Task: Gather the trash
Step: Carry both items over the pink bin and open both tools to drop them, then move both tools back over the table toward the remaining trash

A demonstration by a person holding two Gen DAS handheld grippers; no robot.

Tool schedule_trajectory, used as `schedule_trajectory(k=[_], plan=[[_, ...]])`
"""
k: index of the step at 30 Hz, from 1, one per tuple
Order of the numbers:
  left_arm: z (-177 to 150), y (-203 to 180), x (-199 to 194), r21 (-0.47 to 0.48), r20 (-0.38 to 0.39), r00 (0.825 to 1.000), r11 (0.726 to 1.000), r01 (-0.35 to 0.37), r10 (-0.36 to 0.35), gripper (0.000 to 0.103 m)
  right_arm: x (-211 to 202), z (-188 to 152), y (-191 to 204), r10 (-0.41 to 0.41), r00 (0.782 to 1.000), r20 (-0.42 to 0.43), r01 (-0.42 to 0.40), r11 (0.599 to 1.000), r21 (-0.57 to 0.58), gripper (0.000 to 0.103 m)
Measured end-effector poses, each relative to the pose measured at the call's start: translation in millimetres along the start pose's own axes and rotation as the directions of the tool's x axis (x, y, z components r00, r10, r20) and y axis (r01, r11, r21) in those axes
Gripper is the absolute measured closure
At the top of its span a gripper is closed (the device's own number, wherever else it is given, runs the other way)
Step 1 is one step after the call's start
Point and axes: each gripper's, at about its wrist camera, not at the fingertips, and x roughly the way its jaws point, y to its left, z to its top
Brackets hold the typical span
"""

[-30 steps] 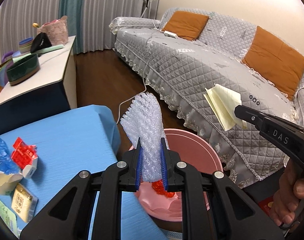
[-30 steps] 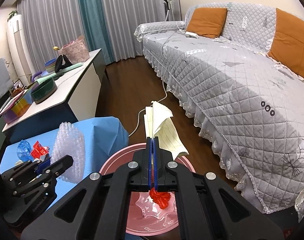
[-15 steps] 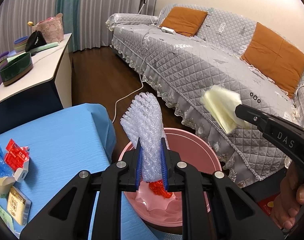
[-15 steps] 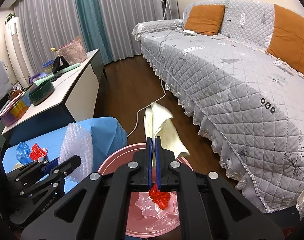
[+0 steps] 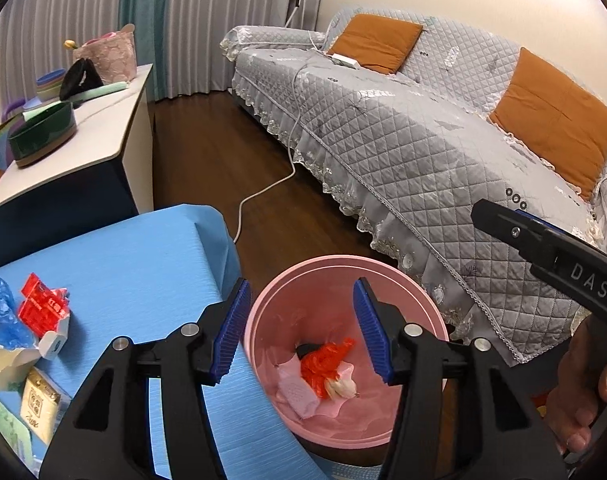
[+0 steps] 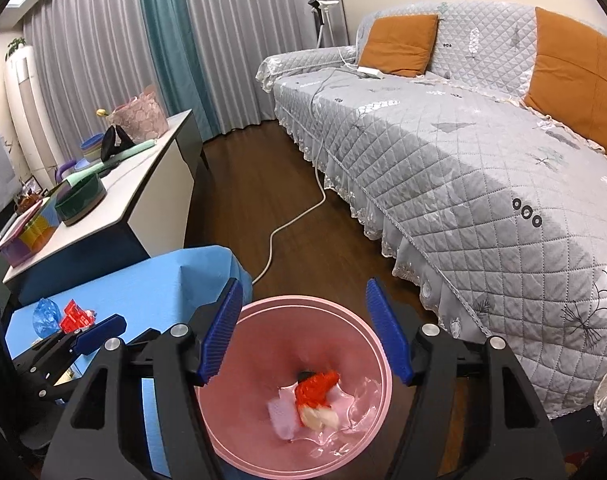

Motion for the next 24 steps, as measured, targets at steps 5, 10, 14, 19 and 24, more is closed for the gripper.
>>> schedule_trajectory(k=[5, 10, 14, 19, 24], plan=[[-2, 11, -12, -0.016, 0.014, 1.0, 1.0, -0.018, 0.018, 0.051, -9, 2, 6, 0.003, 0.998, 0.055, -0.004, 1.0, 0.009, 0.039], [-7, 35, -34, -0.043, 0.034, 0.998, 0.998, -0.045, 0.047, 0.051, -15, 1, 20, 0.037, 0.996, 0.076, -0.037, 0.999, -0.004, 0.042], [-12, 57, -56, -0.07, 0.055, 0.996, 0.995, -0.073, 0.077, 0.051, -18, 0, 38, 0.078, 0.994, 0.077, -0.076, 0.997, -0.031, 0.045], [-19, 94, -90, -0.107, 0.087, 0.988, 0.987, -0.119, 0.129, 0.051, -23, -6, 65, 0.126, 0.989, 0.083, -0.121, 0.991, -0.062, 0.05], [-27, 135, -123, -0.144, 0.112, 0.975, 0.974, -0.173, 0.19, 0.051, -24, -8, 97, 0.202, 0.977, 0.069, -0.198, 0.978, -0.06, 0.057]])
